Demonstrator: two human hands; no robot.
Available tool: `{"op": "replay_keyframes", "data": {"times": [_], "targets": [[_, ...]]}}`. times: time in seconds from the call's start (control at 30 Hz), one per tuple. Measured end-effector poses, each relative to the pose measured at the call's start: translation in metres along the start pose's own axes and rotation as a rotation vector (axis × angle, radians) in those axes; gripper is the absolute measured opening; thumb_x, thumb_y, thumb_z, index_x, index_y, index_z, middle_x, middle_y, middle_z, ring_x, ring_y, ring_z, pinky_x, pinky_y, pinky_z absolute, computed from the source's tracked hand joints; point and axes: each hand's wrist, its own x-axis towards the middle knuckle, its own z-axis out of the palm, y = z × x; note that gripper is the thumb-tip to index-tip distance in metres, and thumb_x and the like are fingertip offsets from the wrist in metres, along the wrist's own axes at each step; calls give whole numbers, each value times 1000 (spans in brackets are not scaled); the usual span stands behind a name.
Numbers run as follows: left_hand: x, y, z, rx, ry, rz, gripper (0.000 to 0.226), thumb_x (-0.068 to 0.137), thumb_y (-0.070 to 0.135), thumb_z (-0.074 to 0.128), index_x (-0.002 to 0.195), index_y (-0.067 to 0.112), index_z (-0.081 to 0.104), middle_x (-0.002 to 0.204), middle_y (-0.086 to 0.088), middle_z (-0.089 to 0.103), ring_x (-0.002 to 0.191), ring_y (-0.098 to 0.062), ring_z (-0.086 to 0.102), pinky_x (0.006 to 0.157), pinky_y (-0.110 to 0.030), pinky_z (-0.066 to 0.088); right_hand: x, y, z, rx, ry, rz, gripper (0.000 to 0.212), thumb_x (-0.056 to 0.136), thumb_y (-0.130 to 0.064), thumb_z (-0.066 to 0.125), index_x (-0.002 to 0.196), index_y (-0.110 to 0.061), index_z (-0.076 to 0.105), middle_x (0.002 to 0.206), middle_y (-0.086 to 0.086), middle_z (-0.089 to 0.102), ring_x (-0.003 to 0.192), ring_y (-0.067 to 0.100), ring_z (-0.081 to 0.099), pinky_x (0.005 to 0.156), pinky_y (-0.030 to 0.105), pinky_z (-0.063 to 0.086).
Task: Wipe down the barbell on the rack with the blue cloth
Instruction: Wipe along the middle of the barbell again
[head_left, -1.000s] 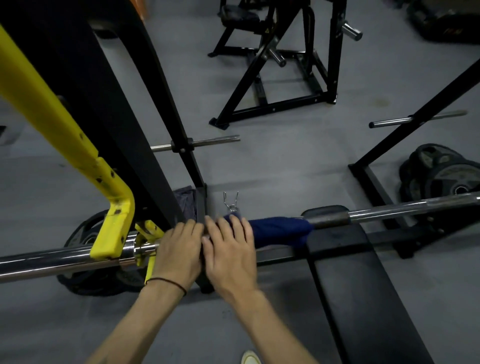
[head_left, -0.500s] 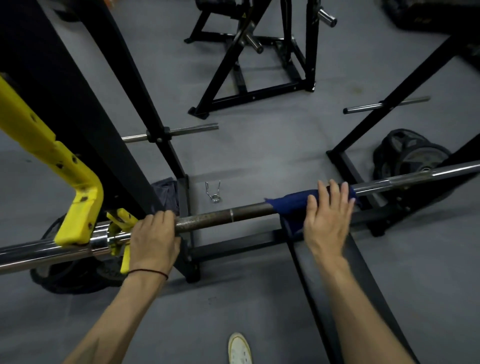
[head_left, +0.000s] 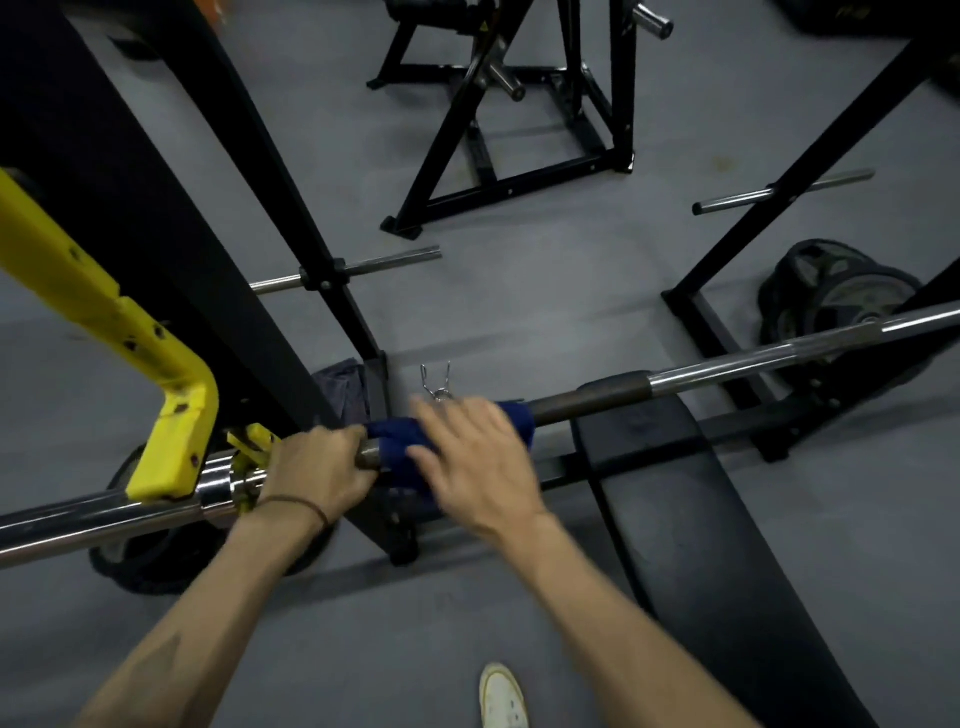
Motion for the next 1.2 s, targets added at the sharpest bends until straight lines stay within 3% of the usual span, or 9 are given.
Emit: {"op": "replay_keyframes", "data": {"times": [0.1,0.2,0.37,0.57,0.73,0.87,0.97,1.1,1.2], "targets": [[-23,-7,15,-67,208,137,37,67,16,82,100,16,64,85,-4,63,72,-26,59,62,-35,46,-18,83,-18,-85,136,160,51,107,-43,41,133,-4,62,107,13,66,103,36,59,107,47,39],[-33,-6,23,-42,275,134,60,69,12,81,124,5,61,109,-11,65,96,-30,62,87,-46,53,-40,128,-37,-156,175,348,54,108,-42,34,132,-2,63,129,17,65,130,37,53,121,50,28],[-33,-3,27,21,227,100,76,72,16,78,141,3,50,133,-15,57,121,-33,55,110,-47,41,-6,48,-7,72,357,766,53,106,-35,31,131,-2,64,148,13,55,154,35,24,127,51,6],[-33,-3,32,87,208,81,65,82,21,59,143,3,45,144,-17,52,132,-34,50,117,-41,24,6,-84,18,75,94,322,59,109,-46,20,148,-15,52,154,5,51,151,28,34,126,49,6],[-39,-1,25,40,183,65,74,76,20,67,145,4,45,145,-17,50,135,-33,46,120,-40,19,-4,-17,-3,-41,-82,-93,58,108,-46,29,156,-16,41,148,12,55,138,32,48,121,48,31],[-45,1,21,88,159,48,78,80,25,67,149,4,39,152,-16,42,140,-33,40,121,-41,13,-22,84,-24,-108,69,179,55,106,-43,40,138,-2,60,128,19,65,122,39,58,115,50,37],[-46,5,21,130,120,24,79,80,30,62,150,4,37,154,-17,40,142,-34,38,121,-42,13,-46,126,-45,-135,140,412,55,107,-40,36,141,-3,59,142,19,59,141,38,46,123,51,24],[-42,6,19,134,79,-3,81,72,34,60,146,4,45,148,-17,48,135,-35,46,116,-43,24,-22,67,-25,4,246,715,54,107,-34,32,142,-2,57,155,16,47,153,38,26,126,56,13],[-41,5,19,110,45,-6,85,63,30,74,141,3,52,142,-17,54,130,-35,53,111,-46,39,0,-18,-2,99,230,575,52,106,-32,33,139,-3,60,152,13,52,150,36,35,125,54,13]]}}
